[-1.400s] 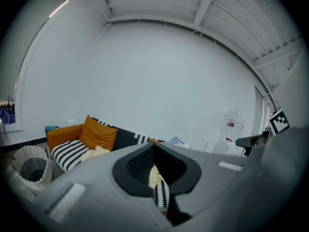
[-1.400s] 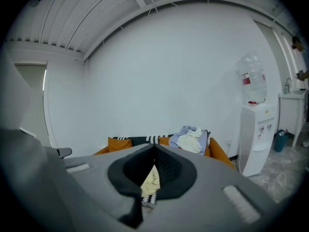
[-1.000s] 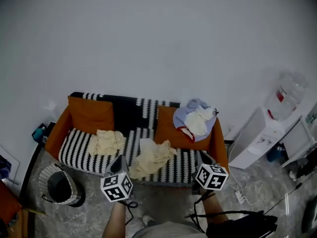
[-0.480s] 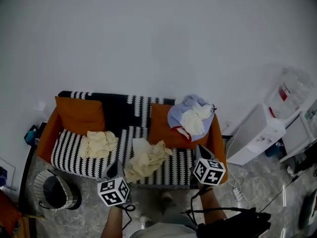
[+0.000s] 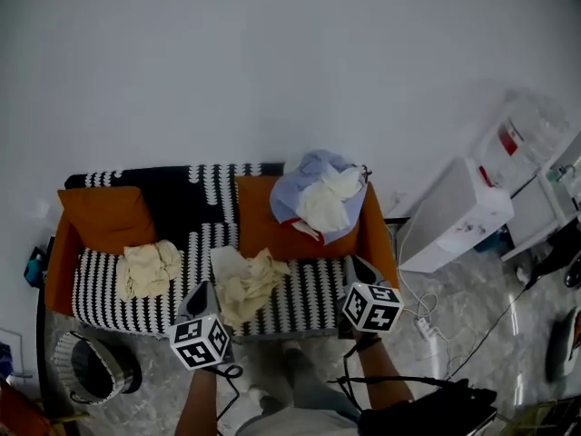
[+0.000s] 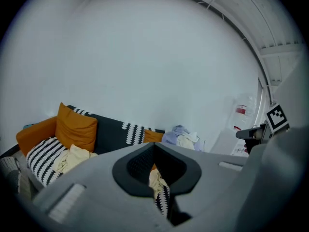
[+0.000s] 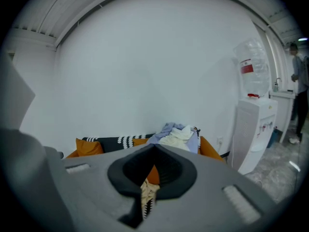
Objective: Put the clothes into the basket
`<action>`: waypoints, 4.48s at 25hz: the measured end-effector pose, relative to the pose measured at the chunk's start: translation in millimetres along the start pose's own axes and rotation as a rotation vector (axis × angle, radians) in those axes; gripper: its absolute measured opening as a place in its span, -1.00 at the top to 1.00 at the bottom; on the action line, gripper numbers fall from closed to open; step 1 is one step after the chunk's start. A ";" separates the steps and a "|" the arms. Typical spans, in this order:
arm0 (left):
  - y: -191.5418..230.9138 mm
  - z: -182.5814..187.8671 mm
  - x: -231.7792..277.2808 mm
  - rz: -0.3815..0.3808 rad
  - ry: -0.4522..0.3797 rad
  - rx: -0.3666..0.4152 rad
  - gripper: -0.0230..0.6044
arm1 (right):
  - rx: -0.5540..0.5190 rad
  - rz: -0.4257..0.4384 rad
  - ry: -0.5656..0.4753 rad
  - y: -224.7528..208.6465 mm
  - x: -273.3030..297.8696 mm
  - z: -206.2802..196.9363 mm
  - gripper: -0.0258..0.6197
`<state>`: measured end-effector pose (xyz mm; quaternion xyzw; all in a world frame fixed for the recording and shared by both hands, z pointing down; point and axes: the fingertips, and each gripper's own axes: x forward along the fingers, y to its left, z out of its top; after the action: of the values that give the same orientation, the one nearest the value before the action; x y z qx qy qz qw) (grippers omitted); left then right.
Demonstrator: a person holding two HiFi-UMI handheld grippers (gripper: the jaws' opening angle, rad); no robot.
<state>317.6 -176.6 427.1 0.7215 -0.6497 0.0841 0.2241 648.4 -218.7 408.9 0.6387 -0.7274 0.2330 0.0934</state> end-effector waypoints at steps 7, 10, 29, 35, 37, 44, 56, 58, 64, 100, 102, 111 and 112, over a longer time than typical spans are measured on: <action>-67.0 -31.0 75.5 -0.112 0.109 0.076 0.94 | 0.068 -0.103 0.103 -75.6 15.2 -49.1 0.91; -80.2 -40.8 99.3 -0.116 0.132 0.110 0.94 | 0.079 -0.106 0.143 -92.2 30.2 -67.1 0.92; -30.6 -117.8 176.8 0.058 0.266 0.047 0.94 | 0.034 0.012 0.298 -112.8 191.8 -141.9 0.40; -9.7 -146.8 192.1 0.111 0.297 0.001 0.94 | -0.008 0.023 0.346 -116.0 234.2 -169.2 0.40; -3.7 -154.4 197.0 0.125 0.305 -0.010 0.94 | -0.028 0.019 0.358 -118.7 248.2 -178.5 0.40; 15.1 -173.8 213.5 0.168 0.316 -0.052 0.94 | -0.056 0.026 0.375 -123.2 292.4 -212.7 0.40; 44.0 -185.4 233.7 0.212 0.314 -0.034 0.94 | -0.218 -0.025 0.444 -135.4 351.9 -251.2 0.40; 47.8 -190.2 233.4 0.221 0.318 -0.045 0.94 | -0.232 -0.032 0.441 -134.8 359.4 -253.8 0.39; 54.7 -200.1 229.4 0.240 0.327 -0.077 0.94 | -0.239 -0.059 0.448 -133.3 378.7 -256.9 0.40; -35.5 -23.4 106.0 -0.001 0.083 -0.040 0.94 | -0.197 -0.079 0.036 -64.8 167.1 18.5 0.81; -40.7 -4.6 104.4 -0.014 0.051 -0.031 0.94 | -0.224 -0.081 0.001 -60.6 158.9 45.4 0.81; -50.8 90.9 102.6 -0.053 -0.117 -0.026 0.94 | -0.357 -0.029 -0.150 -16.8 135.4 170.4 0.81; -51.3 100.7 102.6 -0.049 -0.136 -0.025 0.94 | -0.370 -0.015 -0.163 -12.0 134.2 182.9 0.81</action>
<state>365.0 -309.7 369.3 0.7384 -0.6465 0.0211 0.1906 667.2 -422.3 309.8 0.6328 -0.7581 0.0421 0.1517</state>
